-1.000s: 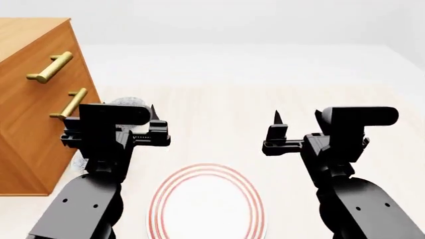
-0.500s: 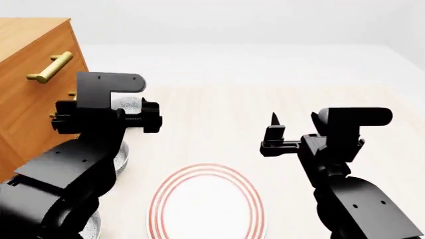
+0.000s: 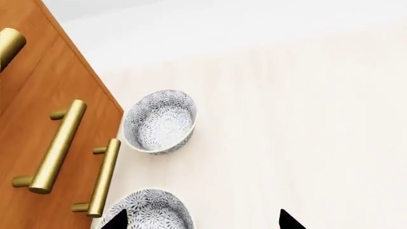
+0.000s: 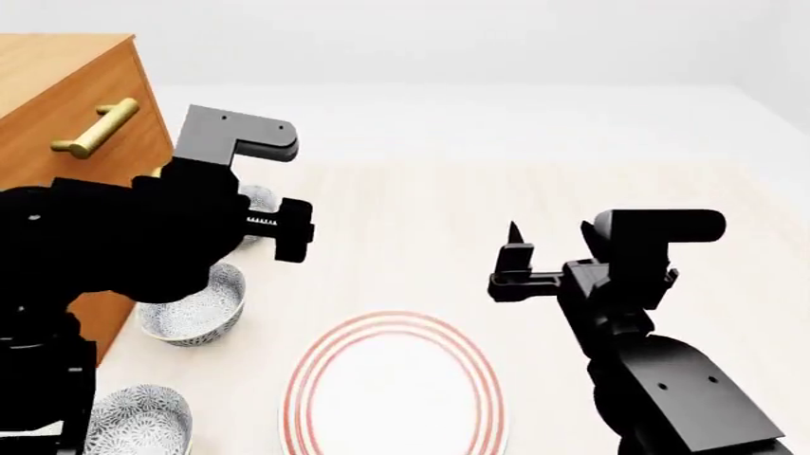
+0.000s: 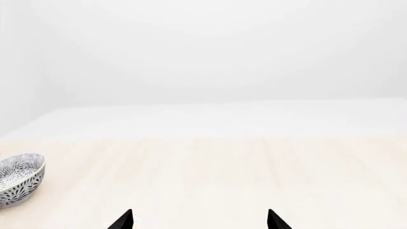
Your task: Put the bowl in the middle on the plate.
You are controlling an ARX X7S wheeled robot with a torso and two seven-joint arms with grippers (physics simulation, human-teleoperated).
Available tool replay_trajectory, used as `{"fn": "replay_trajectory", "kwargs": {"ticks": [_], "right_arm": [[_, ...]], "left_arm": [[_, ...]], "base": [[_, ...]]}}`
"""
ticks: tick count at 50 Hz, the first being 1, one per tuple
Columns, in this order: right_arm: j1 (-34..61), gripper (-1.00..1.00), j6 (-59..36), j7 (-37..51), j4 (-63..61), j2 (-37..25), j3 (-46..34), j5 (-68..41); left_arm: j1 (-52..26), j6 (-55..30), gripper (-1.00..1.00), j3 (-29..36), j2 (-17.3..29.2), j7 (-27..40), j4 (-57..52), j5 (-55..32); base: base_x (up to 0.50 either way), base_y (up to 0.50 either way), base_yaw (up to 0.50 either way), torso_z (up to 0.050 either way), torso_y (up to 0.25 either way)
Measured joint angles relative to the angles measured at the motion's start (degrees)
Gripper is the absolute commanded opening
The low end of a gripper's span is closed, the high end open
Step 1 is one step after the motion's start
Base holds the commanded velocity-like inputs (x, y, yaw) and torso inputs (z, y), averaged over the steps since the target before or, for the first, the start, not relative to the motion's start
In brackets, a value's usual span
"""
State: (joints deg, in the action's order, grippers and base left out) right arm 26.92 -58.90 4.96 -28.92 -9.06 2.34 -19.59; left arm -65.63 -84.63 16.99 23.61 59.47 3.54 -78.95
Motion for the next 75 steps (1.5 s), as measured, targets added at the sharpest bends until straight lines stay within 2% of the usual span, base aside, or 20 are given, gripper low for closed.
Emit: {"fn": "replay_trajectory", "kwargs": {"ticks": [7, 15, 23, 31, 38, 54, 75], "right_arm": [[0.2, 1.0, 0.2, 0.1, 0.8, 0.0, -0.2, -0.4], [0.5, 1.0, 0.3, 0.1, 1.5, 0.0, -0.4, -0.8], [0.4, 1.0, 0.9, 0.1, 2.3, 0.0, -0.3, -1.3], [0.4, 1.0, 1.1, 0.0, 3.9, 0.0, 0.0, -1.8], [0.4, 1.0, 1.0, 0.1, 4.5, -0.1, -0.2, -2.2], [0.7, 1.0, 0.1, 0.5, 4.3, -0.6, -0.4, -3.1], [0.3, 1.0, 0.3, 0.9, 4.0, -0.9, -0.3, -4.4]], "left_arm": [[-0.7, 0.2, 1.0, 1.3, 1.0, 1.7, 2.9, -3.0], [-1.6, 1.3, 1.0, 3.2, 1.7, 0.2, 6.4, -3.0], [-2.4, 3.5, 1.0, 6.6, 1.8, -4.9, 10.8, -0.3], [-5.4, 7.8, 1.0, 12.7, 0.5, -14.3, 20.2, 6.3], [-7.1, 10.2, 1.0, 16.2, -0.3, -19.4, 25.4, 10.0], [-9.8, 14.0, 1.0, 21.0, -2.0, -26.5, 35.0, 15.4], [-9.4, 19.9, 1.0, 26.6, -6.0, -33.4, 46.2, 21.3]], "base": [[0.0, 0.0, 0.0, 0.0, 0.0], [0.0, 0.0, 0.0, 0.0, 0.0], [0.0, 0.0, 0.0, 0.0, 0.0], [0.0, 0.0, 0.0, 0.0, 0.0], [0.0, 0.0, 0.0, 0.0, 0.0], [0.0, 0.0, 0.0, 0.0, 0.0], [0.0, 0.0, 0.0, 0.0, 0.0]]}}
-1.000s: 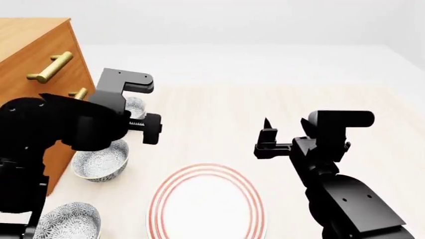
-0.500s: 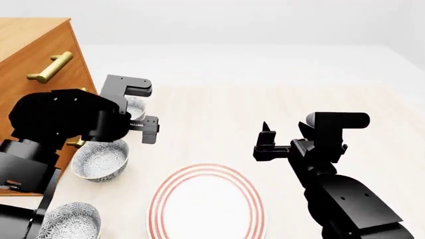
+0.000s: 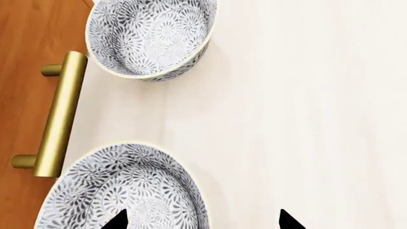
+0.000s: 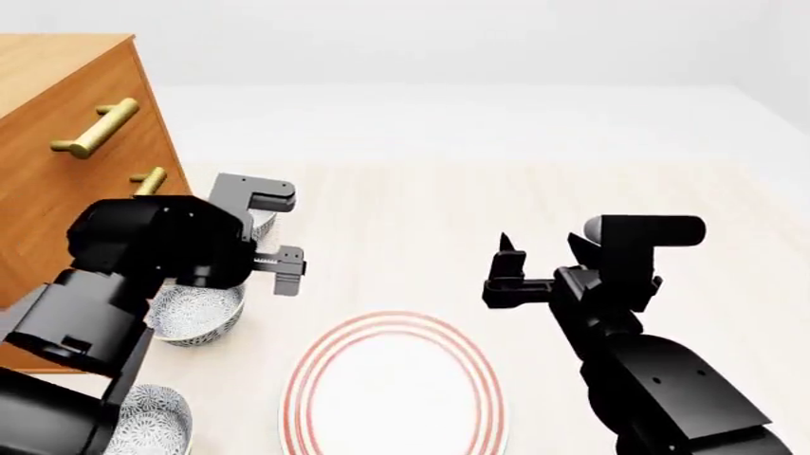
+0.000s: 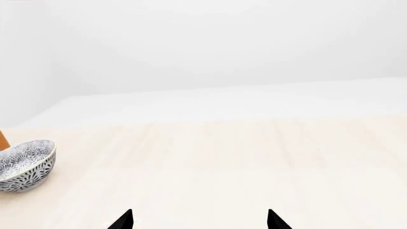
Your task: Put the bowl in the middle on the plate.
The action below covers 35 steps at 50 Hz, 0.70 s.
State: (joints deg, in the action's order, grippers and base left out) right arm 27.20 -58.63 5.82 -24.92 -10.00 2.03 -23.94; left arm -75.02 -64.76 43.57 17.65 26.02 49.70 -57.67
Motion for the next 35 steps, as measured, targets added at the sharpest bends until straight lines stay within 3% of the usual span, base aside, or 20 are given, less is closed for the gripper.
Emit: {"fn": "replay_trajectory", "kwargs": {"ticks": [30, 31, 35], "right_arm": [[0.0, 1.0, 0.9, 0.3, 1.3, -0.4, -0.6, -1.2], [0.0, 1.0, 0.9, 0.3, 1.3, -0.4, -0.6, -1.2], [0.0, 1.0, 1.0, 0.3, 1.3, -0.5, -0.6, -1.4]], "left_arm": [[1.5, 11.2, 1.0, 5.3, -8.5, -10.8, 21.6, 9.3], [1.4, 11.4, -1.0, 5.2, -8.7, -10.9, 21.9, 9.6], [1.4, 12.1, -1.0, 4.7, -9.1, -11.3, 22.9, 10.8]], "base": [[0.0, 0.0, 0.0, 0.0, 0.0], [0.0, 0.0, 0.0, 0.0, 0.0], [0.0, 0.0, 0.0, 0.0, 0.0]]}}
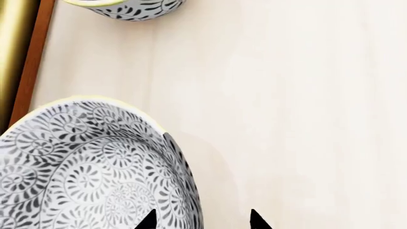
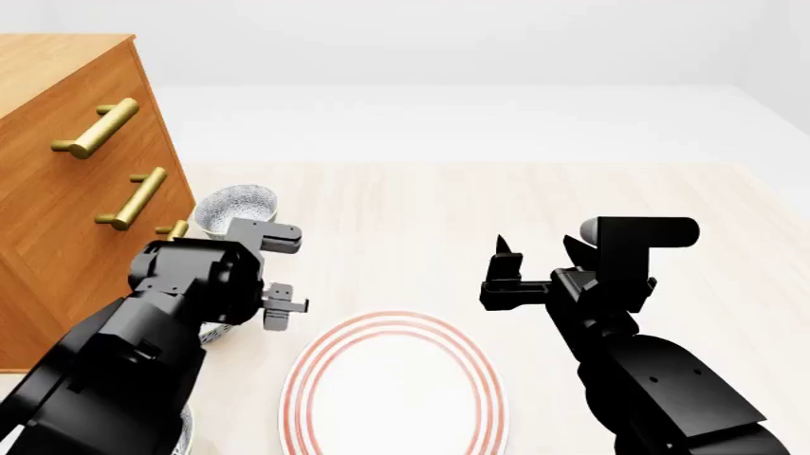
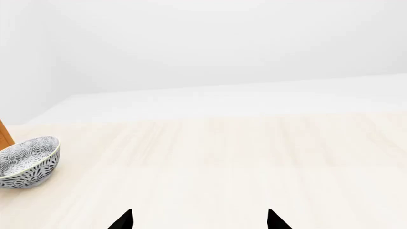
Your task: Put the bowl in the middle on the plate.
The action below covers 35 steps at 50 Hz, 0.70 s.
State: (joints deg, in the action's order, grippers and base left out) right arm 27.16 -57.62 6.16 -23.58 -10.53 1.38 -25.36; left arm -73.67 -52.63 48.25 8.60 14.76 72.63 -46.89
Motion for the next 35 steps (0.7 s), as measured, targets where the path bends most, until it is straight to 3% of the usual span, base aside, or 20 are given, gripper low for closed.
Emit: {"fn": "replay_trajectory", "kwargs": {"ticks": [21, 35], "right_arm": [[-0.2, 1.0, 0.5, 0.5, 0.2, -0.3, 0.0, -0.9], [-0.1, 1.0, 0.4, 0.9, -0.1, -0.4, 0.2, -1.7]], "left_arm": [[0.3, 0.2, -1.0, -2.6, 0.2, -0.2, -0.8, 4.3], [3.2, -6.6, -1.0, -6.4, 5.7, 6.8, -17.6, 0.2]], "base": [[0.0, 0.0, 0.0, 0.0, 0.0], [0.0, 0.0, 0.0, 0.0, 0.001]]}}
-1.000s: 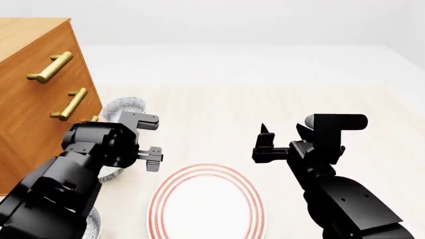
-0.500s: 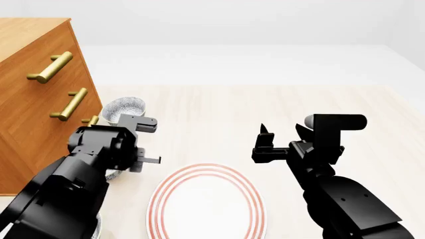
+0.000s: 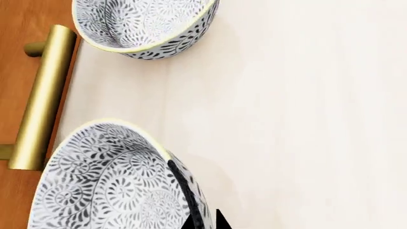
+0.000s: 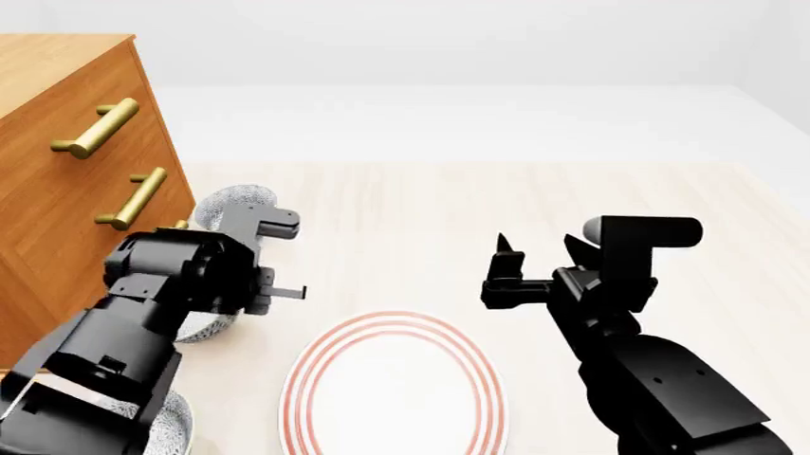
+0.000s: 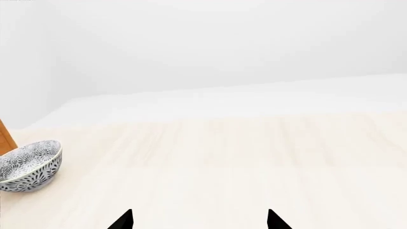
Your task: Put the bowl in the middle on the plate.
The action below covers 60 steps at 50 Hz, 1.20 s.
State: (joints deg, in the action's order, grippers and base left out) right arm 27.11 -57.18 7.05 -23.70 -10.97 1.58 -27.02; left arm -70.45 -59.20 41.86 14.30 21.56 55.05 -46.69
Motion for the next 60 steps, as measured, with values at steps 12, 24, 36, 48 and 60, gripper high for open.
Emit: {"fn": "replay_trajectory", "kwargs": {"ticks": [12, 24, 36, 48, 60], "right_arm": [[0.1, 1.0, 0.0, 0.4, -0.1, -0.2, 0.0, -0.5], [0.5, 1.0, -0.1, 0.8, -0.2, -0.4, -0.2, -1.0], [1.0, 1.0, -0.3, 1.3, -0.3, -0.6, 0.0, -1.5], [1.6, 1.0, -0.5, 1.8, -0.5, -0.8, 0.1, -2.0], [1.6, 1.0, 0.1, 1.9, 0.1, -0.9, -0.3, -2.2]], "left_arm": [[2.0, -5.4, -1.0, -2.8, 3.9, 5.7, -13.3, -3.9], [4.6, -14.8, -1.0, -9.2, 8.3, 15.4, -35.0, -13.2], [8.5, -23.0, -1.0, -8.7, 11.7, 22.1, -62.2, -22.8], [11.4, -26.2, -1.0, 0.5, 12.7, 24.1, -82.0, -25.6], [10.8, -28.7, -1.0, 12.3, 11.1, 32.1, -93.4, -31.0]], "base": [[0.0, 0.0, 0.0, 0.0, 0.0], [0.0, 0.0, 0.0, 0.0, 0.001], [0.0, 0.0, 0.0, 0.0, 0.0], [0.0, 0.0, 0.0, 0.0, 0.0], [0.0, 0.0, 0.0, 0.0, 0.001]]}}
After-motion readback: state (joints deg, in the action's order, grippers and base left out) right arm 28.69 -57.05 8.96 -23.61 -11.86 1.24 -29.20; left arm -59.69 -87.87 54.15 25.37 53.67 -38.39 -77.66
